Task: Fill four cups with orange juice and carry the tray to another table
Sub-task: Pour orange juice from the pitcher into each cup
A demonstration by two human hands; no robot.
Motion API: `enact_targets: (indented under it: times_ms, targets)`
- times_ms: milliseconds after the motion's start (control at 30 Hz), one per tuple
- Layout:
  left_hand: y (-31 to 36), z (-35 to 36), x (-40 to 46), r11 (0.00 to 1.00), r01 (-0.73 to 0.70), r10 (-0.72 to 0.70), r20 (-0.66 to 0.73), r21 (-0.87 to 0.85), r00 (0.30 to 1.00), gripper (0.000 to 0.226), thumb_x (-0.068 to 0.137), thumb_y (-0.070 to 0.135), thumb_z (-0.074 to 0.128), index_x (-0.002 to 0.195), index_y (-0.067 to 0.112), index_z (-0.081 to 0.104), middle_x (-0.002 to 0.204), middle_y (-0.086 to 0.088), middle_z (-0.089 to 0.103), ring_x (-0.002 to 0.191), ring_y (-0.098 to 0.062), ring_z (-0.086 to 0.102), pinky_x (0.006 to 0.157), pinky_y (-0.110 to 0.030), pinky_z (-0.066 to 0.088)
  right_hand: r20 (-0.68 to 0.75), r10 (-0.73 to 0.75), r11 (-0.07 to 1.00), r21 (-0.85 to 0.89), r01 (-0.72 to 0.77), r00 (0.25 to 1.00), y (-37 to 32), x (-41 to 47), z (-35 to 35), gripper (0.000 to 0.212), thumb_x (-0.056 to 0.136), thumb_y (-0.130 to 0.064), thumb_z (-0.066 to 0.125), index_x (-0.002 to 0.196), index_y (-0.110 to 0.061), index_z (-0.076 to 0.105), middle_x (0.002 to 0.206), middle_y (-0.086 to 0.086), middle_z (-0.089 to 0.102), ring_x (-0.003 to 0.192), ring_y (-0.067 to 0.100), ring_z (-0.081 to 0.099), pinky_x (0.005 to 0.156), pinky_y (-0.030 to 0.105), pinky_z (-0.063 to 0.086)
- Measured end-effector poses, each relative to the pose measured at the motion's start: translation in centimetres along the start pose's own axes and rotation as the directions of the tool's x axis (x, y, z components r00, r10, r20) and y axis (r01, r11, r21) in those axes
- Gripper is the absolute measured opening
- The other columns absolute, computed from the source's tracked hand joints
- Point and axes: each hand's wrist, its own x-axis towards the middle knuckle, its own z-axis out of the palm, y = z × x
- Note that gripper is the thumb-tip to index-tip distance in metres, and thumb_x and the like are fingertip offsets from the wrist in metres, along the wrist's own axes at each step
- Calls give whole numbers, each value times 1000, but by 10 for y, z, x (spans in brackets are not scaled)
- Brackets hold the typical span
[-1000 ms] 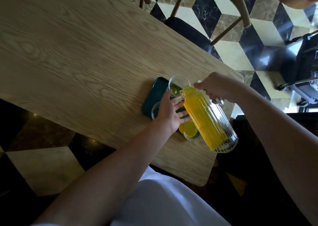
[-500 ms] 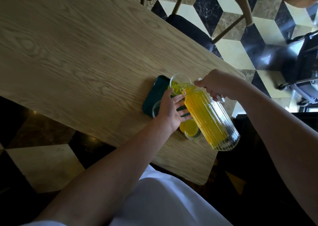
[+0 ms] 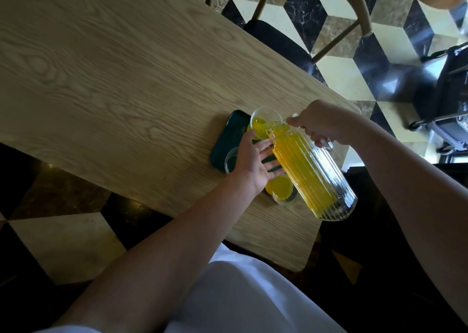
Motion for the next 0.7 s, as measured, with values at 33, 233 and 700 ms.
enact_targets:
  times_ms: [33, 233, 700]
  targets:
    - [0, 0, -1, 1000, 0, 0, 0, -4, 1000, 67, 102, 58, 35, 145, 10, 53, 135, -16, 62, 118, -41, 60, 108, -61, 42, 1, -6, 1000, 7, 6, 1000, 0, 0, 1, 44, 94, -36, 66, 66, -5, 52, 49, 7, 49, 27, 16, 42, 39, 21, 35]
    - [-2, -1, -4, 999, 12, -12, 4, -30, 1000, 67, 102, 57, 37, 147, 9, 50, 144, -19, 58, 129, -44, 56, 111, -62, 39, 2, 5, 1000, -27, -5, 1000, -1, -1, 3, 46, 95, -38, 65, 65, -6, 51, 42, 5, 48, 25, 16, 43, 37, 19, 34]
    - [-4, -1, -6, 998, 23, -22, 17, -56, 1000, 71, 99, 60, 39, 147, 9, 51, 145, -19, 56, 126, -43, 57, 103, -60, 44, -13, 9, 996, -83, -10, 1000, -3, -6, 2, 47, 96, -39, 62, 65, -6, 51, 47, 10, 48, 26, 18, 42, 36, 17, 32]
